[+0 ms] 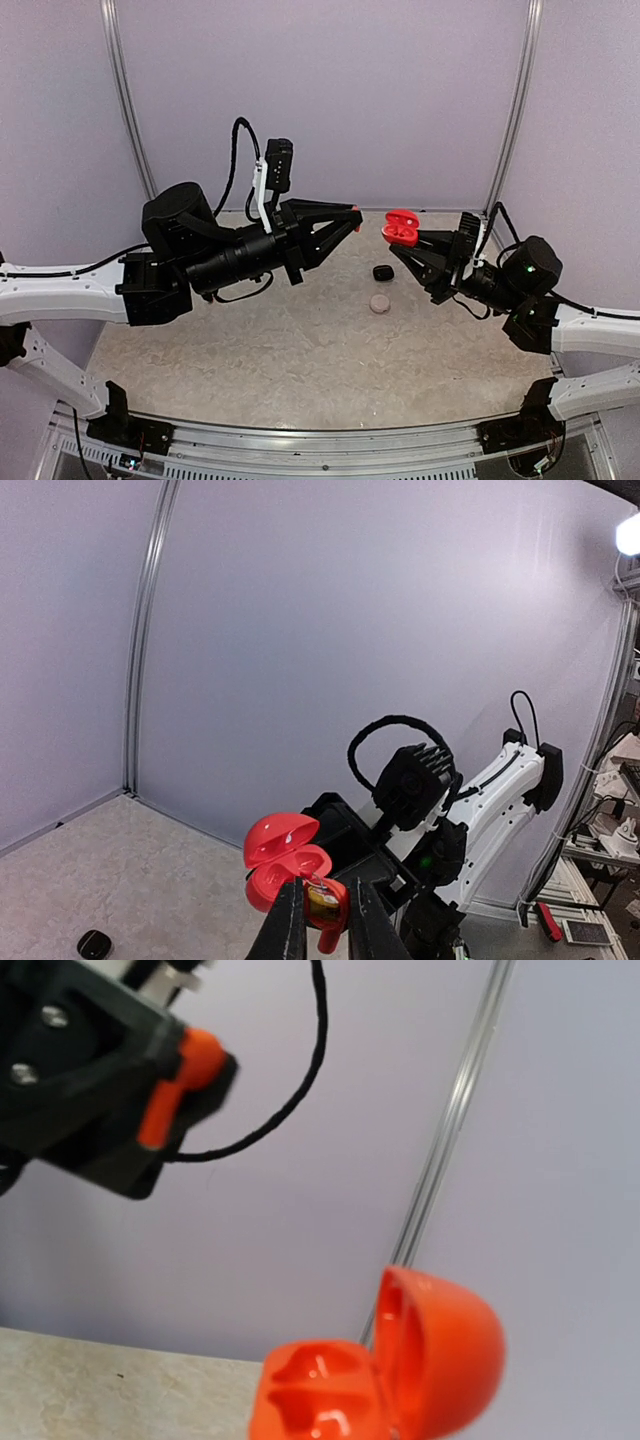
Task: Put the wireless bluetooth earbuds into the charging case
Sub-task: Insert the right earbud into the right side groove of the charging case.
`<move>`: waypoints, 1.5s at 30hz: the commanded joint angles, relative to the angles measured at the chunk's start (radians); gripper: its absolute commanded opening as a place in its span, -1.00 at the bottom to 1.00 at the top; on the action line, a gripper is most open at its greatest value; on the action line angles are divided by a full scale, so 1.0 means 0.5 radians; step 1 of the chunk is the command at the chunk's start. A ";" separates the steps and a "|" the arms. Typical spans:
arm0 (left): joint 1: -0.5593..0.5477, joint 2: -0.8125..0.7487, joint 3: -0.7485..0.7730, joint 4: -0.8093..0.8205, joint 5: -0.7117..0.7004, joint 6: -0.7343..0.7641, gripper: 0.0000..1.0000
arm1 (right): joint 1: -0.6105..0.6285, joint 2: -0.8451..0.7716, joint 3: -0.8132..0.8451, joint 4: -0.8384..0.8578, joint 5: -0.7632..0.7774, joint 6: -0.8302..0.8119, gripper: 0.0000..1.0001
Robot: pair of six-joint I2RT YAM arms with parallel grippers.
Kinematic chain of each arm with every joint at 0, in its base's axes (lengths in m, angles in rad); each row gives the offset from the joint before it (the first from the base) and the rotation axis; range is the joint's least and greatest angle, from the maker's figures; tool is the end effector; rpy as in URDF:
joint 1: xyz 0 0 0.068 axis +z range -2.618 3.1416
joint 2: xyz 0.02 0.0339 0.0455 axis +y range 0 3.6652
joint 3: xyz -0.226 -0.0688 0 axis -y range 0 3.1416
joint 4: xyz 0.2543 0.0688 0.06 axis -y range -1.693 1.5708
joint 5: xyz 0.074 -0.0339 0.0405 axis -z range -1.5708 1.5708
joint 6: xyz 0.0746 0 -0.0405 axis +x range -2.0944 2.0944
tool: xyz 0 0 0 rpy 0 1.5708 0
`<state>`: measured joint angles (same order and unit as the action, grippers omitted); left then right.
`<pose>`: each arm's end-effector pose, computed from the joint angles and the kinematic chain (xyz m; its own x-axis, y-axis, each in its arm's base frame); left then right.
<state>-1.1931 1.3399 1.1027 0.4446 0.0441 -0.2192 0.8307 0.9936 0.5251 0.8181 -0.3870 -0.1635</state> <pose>0.1352 -0.3497 0.3627 -0.1313 -0.2582 -0.9571 0.9384 0.2788 -0.2039 0.1715 0.2295 0.2906 0.3781 0.1905 -0.9059 -0.8730 0.3990 -0.2805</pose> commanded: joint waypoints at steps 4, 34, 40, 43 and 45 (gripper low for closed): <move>-0.041 0.132 0.065 0.242 -0.067 0.007 -0.85 | 0.195 0.086 0.067 0.149 0.347 -0.049 -0.96; -0.081 0.365 0.157 0.385 -0.148 0.075 -0.85 | 0.394 0.186 0.094 0.258 0.530 0.173 -0.95; -0.078 0.375 0.139 0.365 -0.176 0.109 -0.85 | 0.394 0.170 0.100 0.253 0.532 0.188 -0.95; -0.079 0.383 0.128 0.349 -0.181 0.123 -0.85 | 0.393 0.167 0.106 0.254 0.539 0.205 -0.95; -0.078 0.380 0.117 0.347 -0.185 0.131 -0.85 | 0.393 0.164 0.104 0.265 0.553 0.224 -0.95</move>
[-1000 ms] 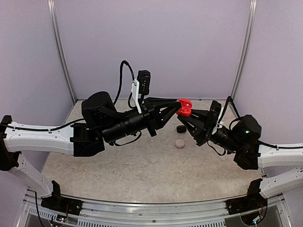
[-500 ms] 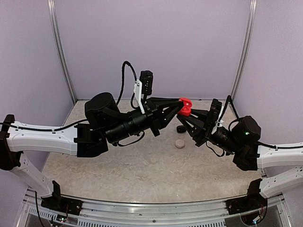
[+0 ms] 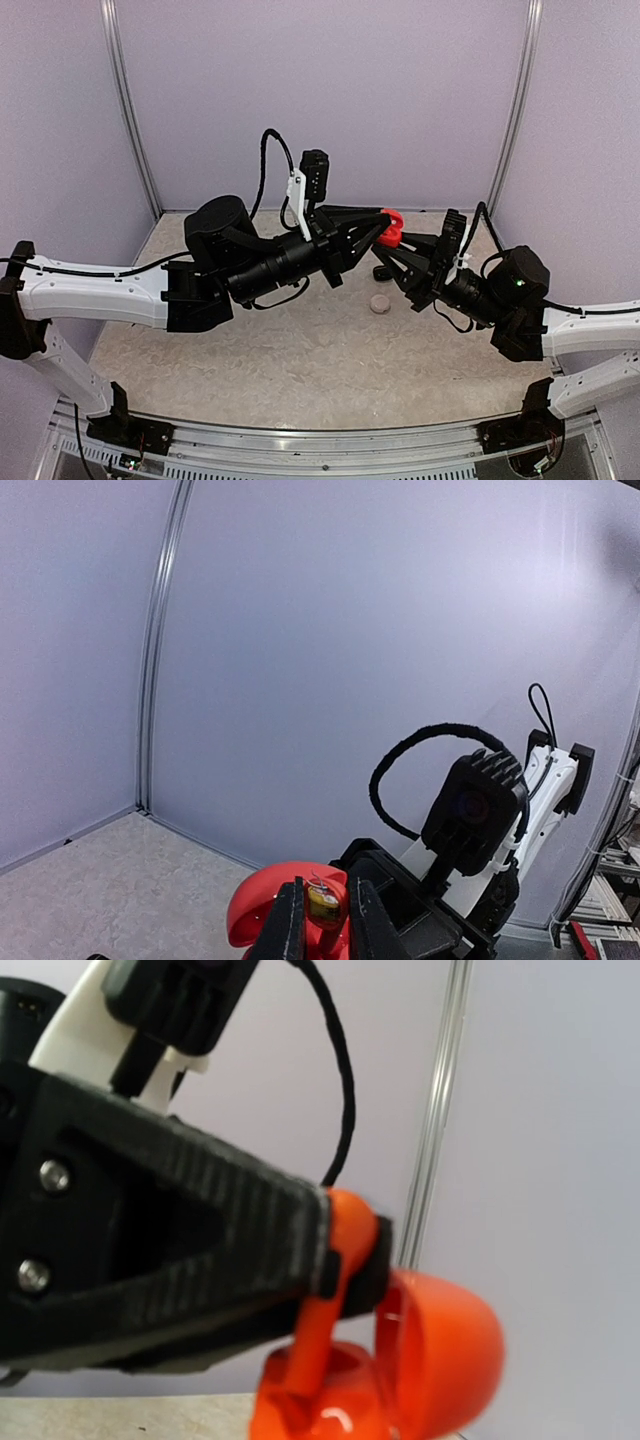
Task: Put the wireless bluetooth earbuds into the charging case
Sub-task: Insert the right earbud into the right side groove of the charging case.
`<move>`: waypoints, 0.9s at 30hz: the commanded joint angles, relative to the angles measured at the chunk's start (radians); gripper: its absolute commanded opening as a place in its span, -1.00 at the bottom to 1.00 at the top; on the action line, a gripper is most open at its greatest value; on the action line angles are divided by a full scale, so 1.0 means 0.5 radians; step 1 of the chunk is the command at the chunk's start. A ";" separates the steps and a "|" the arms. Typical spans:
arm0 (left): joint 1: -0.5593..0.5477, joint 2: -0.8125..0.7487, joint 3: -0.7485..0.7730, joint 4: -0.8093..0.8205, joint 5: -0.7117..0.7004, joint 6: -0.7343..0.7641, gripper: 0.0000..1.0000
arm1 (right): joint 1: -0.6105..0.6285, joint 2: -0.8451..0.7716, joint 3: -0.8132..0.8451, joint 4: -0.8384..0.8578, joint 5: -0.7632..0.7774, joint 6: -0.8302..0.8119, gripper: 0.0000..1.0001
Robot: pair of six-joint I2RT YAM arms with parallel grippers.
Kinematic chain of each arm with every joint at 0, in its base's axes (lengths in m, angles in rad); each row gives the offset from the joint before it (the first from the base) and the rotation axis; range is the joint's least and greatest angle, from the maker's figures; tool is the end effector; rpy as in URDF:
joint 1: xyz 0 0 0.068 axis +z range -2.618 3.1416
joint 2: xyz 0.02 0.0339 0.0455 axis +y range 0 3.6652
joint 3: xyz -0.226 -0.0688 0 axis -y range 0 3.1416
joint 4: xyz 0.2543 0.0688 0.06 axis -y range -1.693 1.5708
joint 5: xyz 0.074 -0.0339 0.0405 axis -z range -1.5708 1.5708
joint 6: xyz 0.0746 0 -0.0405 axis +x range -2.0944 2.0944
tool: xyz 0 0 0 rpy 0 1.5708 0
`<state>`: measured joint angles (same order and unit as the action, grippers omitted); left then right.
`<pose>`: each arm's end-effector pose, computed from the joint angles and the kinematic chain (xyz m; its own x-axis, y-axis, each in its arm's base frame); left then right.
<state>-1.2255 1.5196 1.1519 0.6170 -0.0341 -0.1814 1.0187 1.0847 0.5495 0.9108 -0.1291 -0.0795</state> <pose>0.1416 -0.3861 0.3404 -0.0855 -0.2950 -0.9517 0.9291 0.3214 -0.1831 0.1499 0.2617 0.2895 0.2638 0.2781 -0.9236 -0.8890 0.4416 -0.1210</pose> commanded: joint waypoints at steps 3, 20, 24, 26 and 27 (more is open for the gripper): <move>-0.013 0.009 -0.009 0.013 -0.019 0.057 -0.85 | 0.018 -0.025 0.054 0.094 0.060 0.095 -0.95; -0.013 0.025 -0.067 0.056 -0.031 0.059 -0.83 | 0.017 -0.041 0.102 0.074 0.055 0.193 -0.95; -0.013 0.031 -0.040 0.054 -0.021 0.065 -0.83 | 0.017 -0.020 0.098 0.068 0.034 0.190 -0.95; -0.013 0.039 -0.021 0.047 -0.021 0.070 -0.83 | 0.018 -0.014 0.095 0.069 0.026 0.187 -0.96; -0.013 0.041 -0.017 0.048 -0.021 0.073 -0.83 | 0.018 -0.013 0.095 0.064 0.029 0.182 -0.96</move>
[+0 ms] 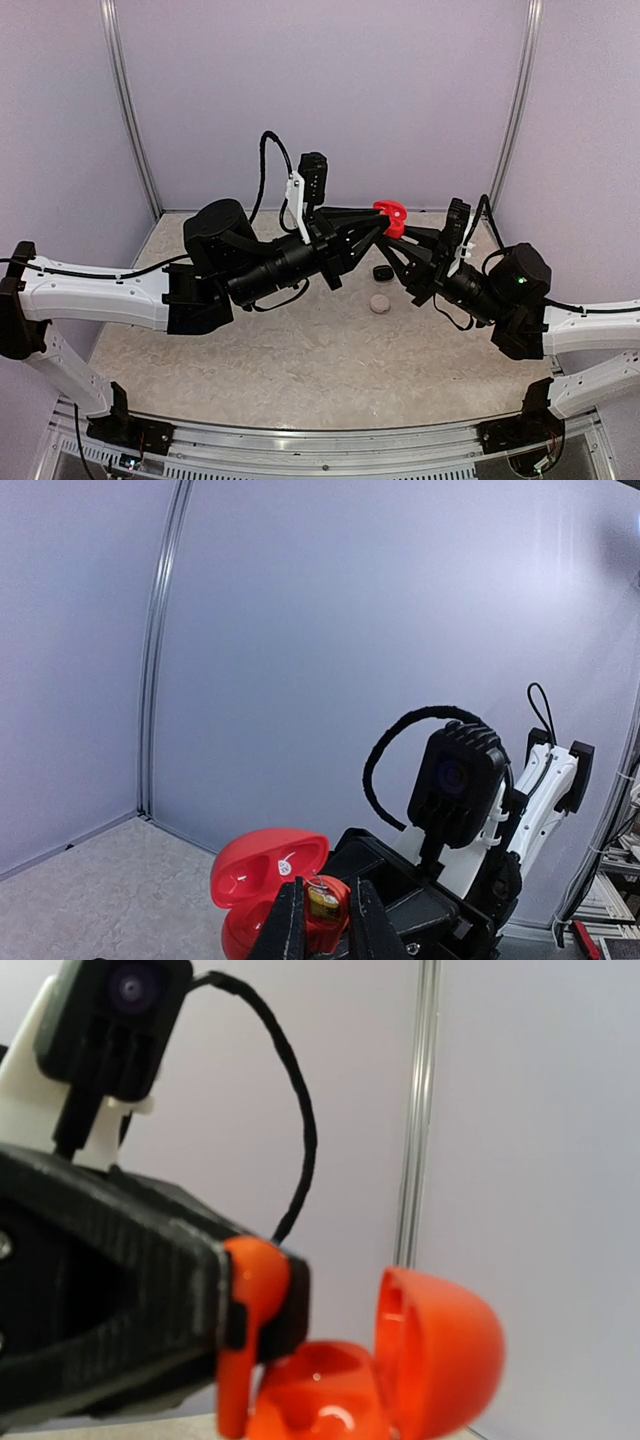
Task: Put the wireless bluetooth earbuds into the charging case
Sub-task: Insert the right earbud into the right side groove of the charging case.
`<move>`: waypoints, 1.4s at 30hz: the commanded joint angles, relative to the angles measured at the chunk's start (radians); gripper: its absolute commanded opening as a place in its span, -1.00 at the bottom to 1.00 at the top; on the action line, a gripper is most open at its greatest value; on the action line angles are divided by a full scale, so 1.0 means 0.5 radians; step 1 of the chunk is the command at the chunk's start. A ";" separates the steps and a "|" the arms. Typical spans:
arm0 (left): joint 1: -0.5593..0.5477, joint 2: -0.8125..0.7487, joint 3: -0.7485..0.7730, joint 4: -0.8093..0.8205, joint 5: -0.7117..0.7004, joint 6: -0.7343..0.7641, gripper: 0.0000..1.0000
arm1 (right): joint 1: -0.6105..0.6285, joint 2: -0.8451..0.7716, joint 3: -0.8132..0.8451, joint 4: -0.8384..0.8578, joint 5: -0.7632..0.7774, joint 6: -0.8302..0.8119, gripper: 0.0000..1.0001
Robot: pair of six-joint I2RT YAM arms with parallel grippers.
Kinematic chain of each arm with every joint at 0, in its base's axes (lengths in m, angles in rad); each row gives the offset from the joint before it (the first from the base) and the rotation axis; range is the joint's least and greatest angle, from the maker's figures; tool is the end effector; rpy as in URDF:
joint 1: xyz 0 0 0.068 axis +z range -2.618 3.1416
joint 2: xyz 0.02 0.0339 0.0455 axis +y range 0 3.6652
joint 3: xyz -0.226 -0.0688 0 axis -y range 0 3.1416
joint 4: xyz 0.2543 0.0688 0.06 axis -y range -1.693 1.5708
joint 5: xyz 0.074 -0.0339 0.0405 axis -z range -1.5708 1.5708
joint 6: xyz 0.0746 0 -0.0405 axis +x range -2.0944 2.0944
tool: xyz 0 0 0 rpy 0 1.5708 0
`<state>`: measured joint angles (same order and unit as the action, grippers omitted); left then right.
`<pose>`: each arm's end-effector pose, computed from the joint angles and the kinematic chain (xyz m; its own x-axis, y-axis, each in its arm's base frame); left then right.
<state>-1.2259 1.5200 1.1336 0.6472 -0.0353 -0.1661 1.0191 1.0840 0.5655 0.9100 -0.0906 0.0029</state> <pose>0.1412 -0.3852 0.3373 -0.0676 -0.3005 -0.9514 0.9306 0.3248 -0.1687 0.1525 0.2607 0.2959 0.1974 0.3263 -0.9244 -0.8926 0.4498 -0.0318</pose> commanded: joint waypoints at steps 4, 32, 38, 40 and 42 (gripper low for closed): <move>-0.012 0.026 0.049 -0.015 -0.004 0.049 -0.83 | 0.017 -0.012 0.045 0.056 -0.020 0.014 -0.96; -0.012 0.027 0.144 -0.098 -0.074 0.142 -0.84 | 0.017 0.047 0.032 0.003 0.000 -0.065 -0.97; 0.005 0.027 0.134 -0.097 -0.082 0.123 -0.83 | 0.017 0.056 0.032 0.008 -0.016 -0.073 -0.97; 0.012 0.032 0.132 -0.106 -0.081 0.111 -0.83 | 0.017 0.053 0.035 0.006 -0.022 -0.073 -0.97; 0.015 0.035 0.124 -0.107 -0.093 0.111 -0.83 | 0.016 0.046 0.042 0.003 -0.031 -0.073 -0.97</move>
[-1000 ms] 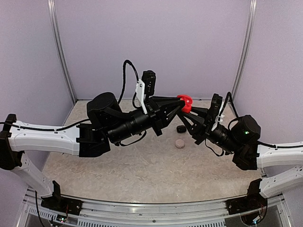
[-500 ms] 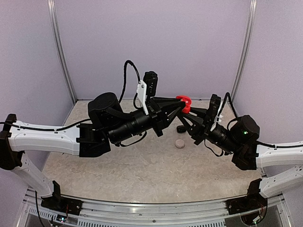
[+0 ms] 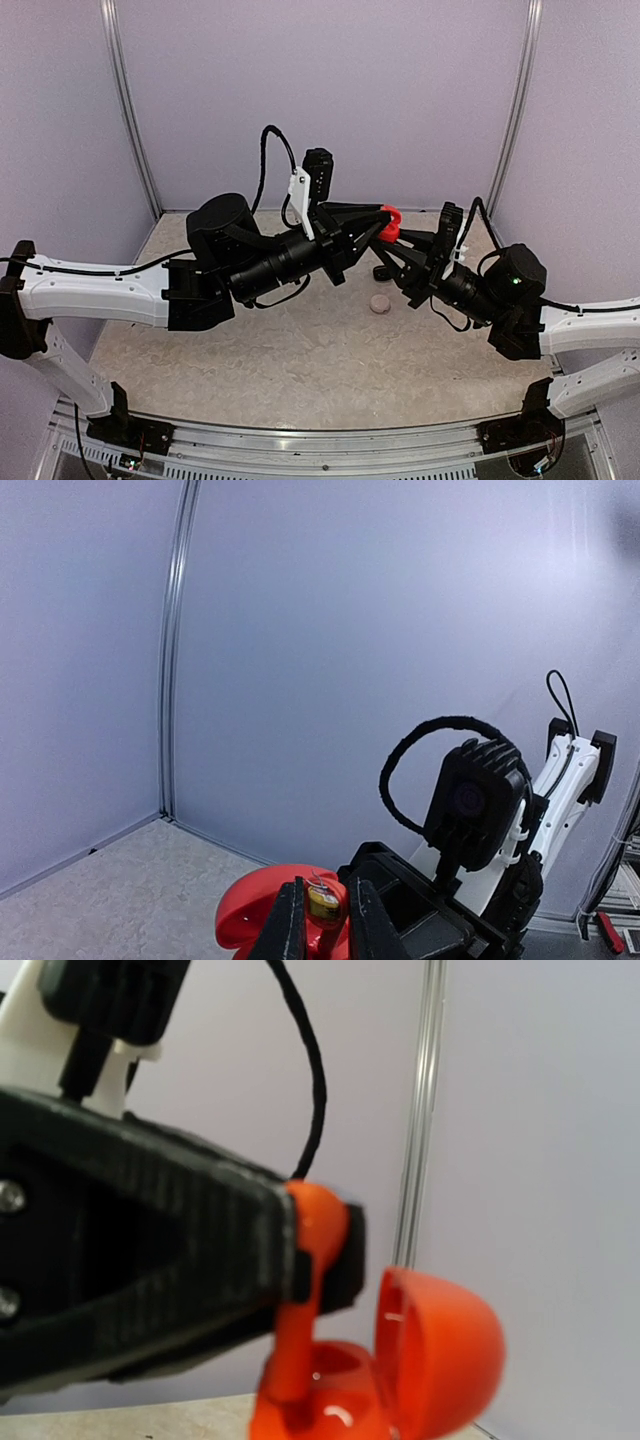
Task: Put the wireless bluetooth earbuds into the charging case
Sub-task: Insert the right earbud into the right side groove of the charging case.
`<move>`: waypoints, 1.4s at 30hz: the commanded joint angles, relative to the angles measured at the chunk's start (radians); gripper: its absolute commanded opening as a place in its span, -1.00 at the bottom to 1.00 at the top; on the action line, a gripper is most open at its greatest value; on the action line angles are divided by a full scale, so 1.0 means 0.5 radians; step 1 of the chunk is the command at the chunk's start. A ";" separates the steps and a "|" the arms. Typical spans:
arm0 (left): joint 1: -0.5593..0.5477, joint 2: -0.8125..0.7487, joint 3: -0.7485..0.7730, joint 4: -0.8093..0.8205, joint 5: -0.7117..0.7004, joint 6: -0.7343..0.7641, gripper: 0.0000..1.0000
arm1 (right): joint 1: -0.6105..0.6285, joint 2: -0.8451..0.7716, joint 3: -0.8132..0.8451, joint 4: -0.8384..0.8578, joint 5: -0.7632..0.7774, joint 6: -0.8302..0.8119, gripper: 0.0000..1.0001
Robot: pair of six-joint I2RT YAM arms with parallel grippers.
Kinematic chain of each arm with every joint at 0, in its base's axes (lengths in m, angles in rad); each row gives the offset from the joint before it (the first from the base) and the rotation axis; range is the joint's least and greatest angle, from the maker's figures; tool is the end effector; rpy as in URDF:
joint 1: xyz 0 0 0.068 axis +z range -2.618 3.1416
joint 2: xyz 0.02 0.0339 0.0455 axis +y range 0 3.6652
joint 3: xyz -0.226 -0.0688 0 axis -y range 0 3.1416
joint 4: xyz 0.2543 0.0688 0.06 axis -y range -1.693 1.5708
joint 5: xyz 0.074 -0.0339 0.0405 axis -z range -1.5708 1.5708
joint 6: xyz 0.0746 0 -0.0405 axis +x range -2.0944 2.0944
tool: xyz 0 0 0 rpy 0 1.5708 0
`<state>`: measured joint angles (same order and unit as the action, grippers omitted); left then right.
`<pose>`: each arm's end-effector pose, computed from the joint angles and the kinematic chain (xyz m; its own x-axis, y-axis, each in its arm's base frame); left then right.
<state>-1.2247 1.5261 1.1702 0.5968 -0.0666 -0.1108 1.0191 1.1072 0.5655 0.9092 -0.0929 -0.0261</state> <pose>0.1449 -0.3871 0.3423 -0.0209 -0.2672 -0.9634 0.9200 0.3720 -0.1232 0.1546 0.2644 0.2892 0.2116 0.2942 -0.9320 -0.8881 0.4560 -0.0577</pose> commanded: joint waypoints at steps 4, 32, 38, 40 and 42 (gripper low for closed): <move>0.025 0.022 0.027 -0.007 -0.035 -0.014 -0.83 | 0.019 -0.022 0.053 0.010 -0.025 0.000 -0.97; 0.035 0.030 -0.107 0.044 -0.147 -0.111 -0.75 | 0.017 -0.079 0.084 0.142 -0.040 0.086 -0.96; 0.033 0.029 -0.127 0.051 -0.176 -0.130 -0.70 | 0.017 -0.081 0.078 0.174 -0.039 0.089 -0.96; 0.035 0.024 -0.141 0.055 -0.182 -0.130 -0.69 | 0.016 -0.082 0.080 0.181 -0.038 0.091 -0.96; 0.034 0.020 -0.149 0.053 -0.182 -0.131 -0.68 | 0.017 -0.082 0.078 0.184 -0.031 0.099 -0.96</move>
<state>-1.2186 1.5307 1.1275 0.6571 -0.0982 -0.1707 1.0191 1.0973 0.5655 0.8940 -0.0849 0.0071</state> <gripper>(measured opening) 0.159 0.187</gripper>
